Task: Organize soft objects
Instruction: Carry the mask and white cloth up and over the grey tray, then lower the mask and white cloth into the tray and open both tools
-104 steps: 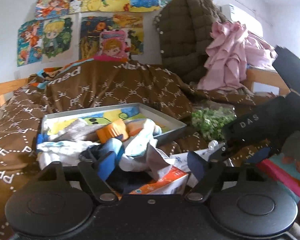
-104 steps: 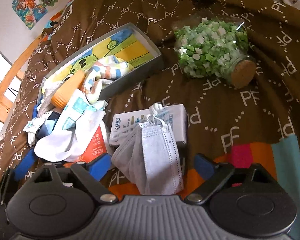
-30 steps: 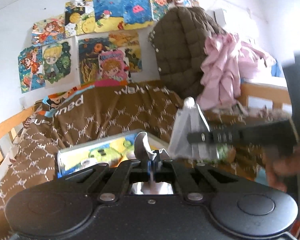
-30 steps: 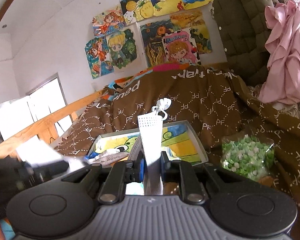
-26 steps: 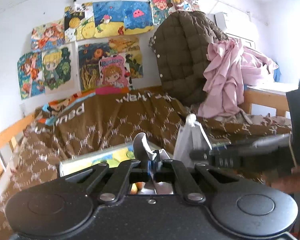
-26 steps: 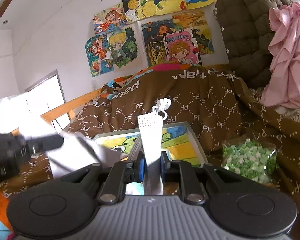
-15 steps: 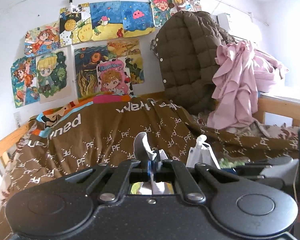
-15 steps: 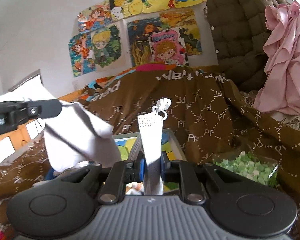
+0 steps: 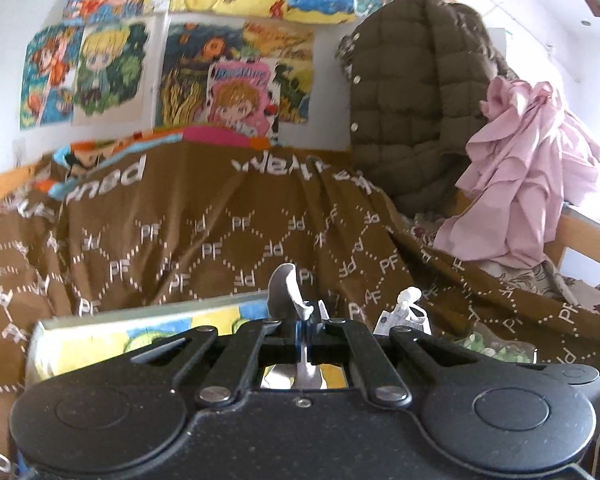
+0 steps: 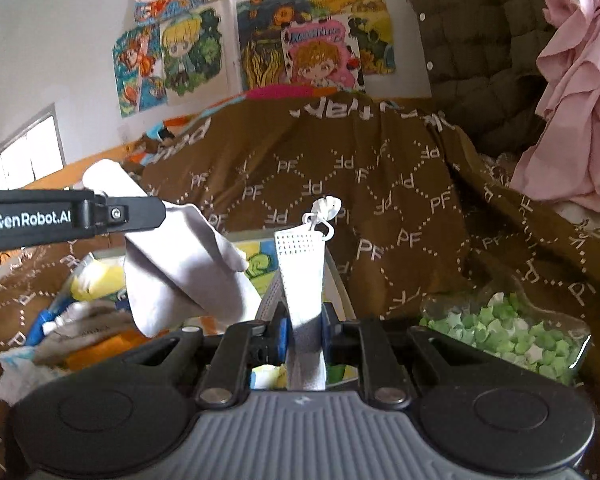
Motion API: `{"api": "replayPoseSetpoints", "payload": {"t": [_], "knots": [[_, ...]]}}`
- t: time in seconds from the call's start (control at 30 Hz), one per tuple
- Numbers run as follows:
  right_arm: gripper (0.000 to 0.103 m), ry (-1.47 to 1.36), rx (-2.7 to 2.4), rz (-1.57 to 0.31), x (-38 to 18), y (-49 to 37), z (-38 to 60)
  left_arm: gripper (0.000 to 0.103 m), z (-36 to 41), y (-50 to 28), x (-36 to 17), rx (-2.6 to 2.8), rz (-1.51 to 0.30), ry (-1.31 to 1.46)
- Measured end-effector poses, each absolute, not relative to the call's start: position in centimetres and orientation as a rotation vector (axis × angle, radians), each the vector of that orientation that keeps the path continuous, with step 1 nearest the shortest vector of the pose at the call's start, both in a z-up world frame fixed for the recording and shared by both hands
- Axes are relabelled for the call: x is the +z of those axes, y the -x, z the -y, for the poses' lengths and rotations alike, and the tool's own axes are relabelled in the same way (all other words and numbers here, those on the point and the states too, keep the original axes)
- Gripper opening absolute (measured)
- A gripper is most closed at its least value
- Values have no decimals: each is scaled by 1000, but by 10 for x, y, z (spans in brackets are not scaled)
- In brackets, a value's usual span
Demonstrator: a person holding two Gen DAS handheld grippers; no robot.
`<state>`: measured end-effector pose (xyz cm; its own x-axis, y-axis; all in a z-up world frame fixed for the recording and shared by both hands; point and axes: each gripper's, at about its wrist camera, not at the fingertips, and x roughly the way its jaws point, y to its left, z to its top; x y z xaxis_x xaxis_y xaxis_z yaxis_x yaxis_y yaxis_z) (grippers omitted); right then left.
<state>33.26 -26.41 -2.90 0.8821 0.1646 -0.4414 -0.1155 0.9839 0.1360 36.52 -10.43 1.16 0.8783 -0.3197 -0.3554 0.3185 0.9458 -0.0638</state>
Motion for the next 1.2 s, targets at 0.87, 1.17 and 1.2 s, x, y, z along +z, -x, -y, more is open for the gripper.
{"api": "replayPoseSetpoints", "payload": {"t": [0.87, 1.17, 1.2], "knots": [[57, -54, 163, -543, -52, -362, 255, 16, 72, -396, -39, -218, -621, 68], [71, -49, 165, -544, -50, -362, 258, 37, 68, -390, -40, -207, -635, 55], [73, -47, 165, -540, -49, -361, 258, 40, 68, -390, -40, -207, -634, 53]]}}
